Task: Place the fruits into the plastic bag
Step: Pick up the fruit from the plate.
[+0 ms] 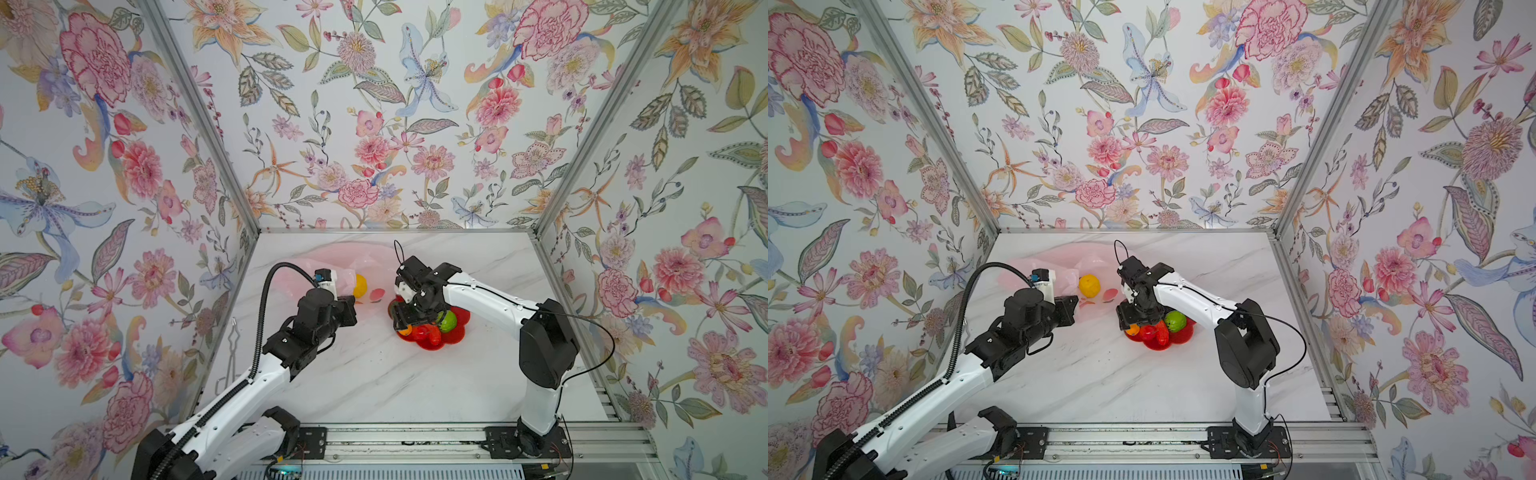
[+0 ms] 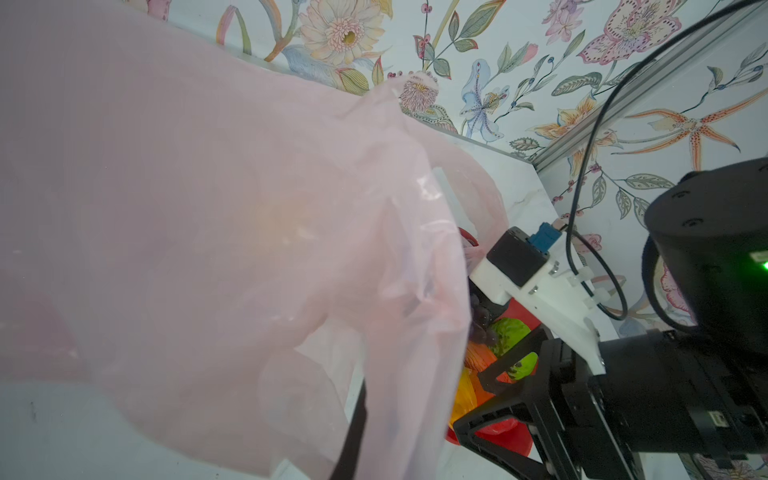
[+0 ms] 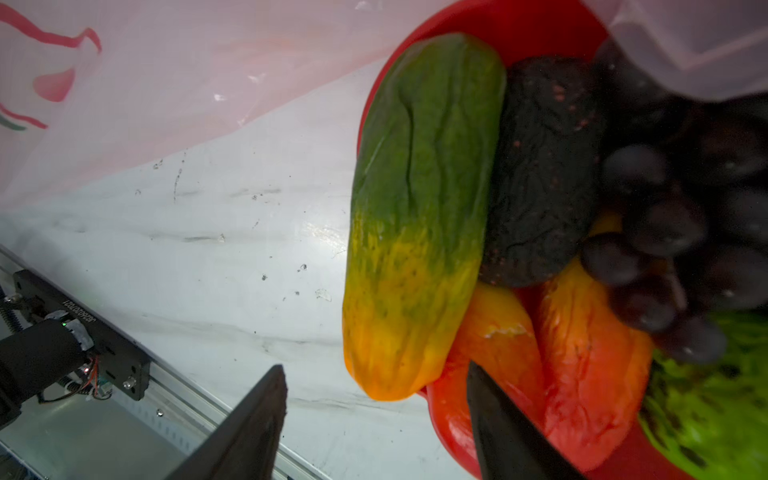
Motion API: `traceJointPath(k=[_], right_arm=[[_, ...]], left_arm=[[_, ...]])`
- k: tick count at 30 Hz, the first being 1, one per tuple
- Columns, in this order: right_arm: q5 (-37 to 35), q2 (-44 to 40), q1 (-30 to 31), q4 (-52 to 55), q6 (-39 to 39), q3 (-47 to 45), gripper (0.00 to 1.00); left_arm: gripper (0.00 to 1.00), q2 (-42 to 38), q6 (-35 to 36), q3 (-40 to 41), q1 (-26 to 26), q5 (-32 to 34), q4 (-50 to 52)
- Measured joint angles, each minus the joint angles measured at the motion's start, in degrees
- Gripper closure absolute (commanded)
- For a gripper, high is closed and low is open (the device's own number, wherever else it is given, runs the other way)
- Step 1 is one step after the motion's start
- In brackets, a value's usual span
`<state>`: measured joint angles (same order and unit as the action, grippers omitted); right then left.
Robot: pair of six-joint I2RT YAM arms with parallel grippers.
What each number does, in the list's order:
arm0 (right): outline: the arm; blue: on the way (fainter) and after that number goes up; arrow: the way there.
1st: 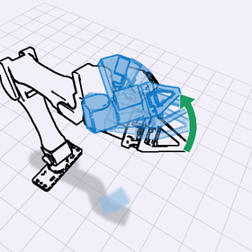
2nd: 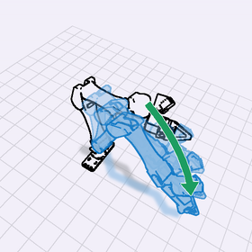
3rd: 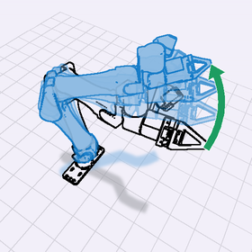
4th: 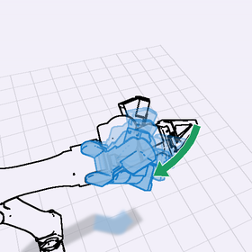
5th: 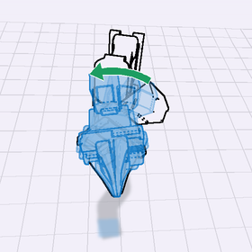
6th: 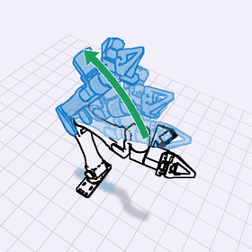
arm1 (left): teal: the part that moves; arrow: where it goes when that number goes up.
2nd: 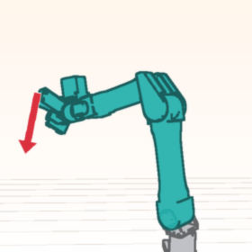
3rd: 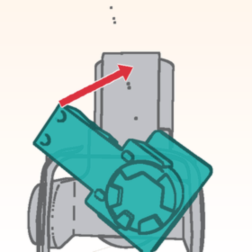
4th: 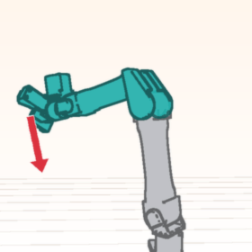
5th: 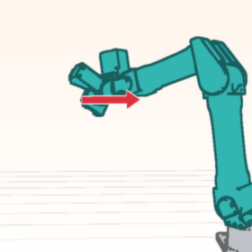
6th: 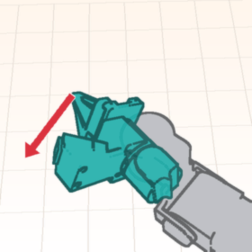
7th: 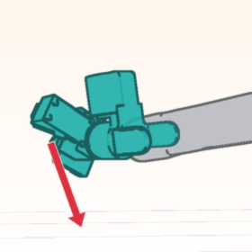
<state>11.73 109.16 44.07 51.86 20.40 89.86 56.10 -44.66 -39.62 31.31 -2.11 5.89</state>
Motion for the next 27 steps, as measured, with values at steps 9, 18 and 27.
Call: traceJointPath(k=[9, 18, 27], right_arm=[[-2.23, 3.39, 0.00, 0.63, -0.72, 3.17, 0.42], [-2.32, 6.45, 0.00, 1.16, -1.01, 4.63, 0.51], [-2.58, 6.51, 0.00, 1.31, -1.14, 4.70, 0.70]], left_arm=[[1.00, -0.13, 0.02, 0.00, 0.00, 1.01, 0.04], [1.00, -0.17, 0.02, 0.00, -0.17, 1.01, 0.07], [1.00, -0.24, 0.04, 0.00, -0.39, 0.98, 0.44]])
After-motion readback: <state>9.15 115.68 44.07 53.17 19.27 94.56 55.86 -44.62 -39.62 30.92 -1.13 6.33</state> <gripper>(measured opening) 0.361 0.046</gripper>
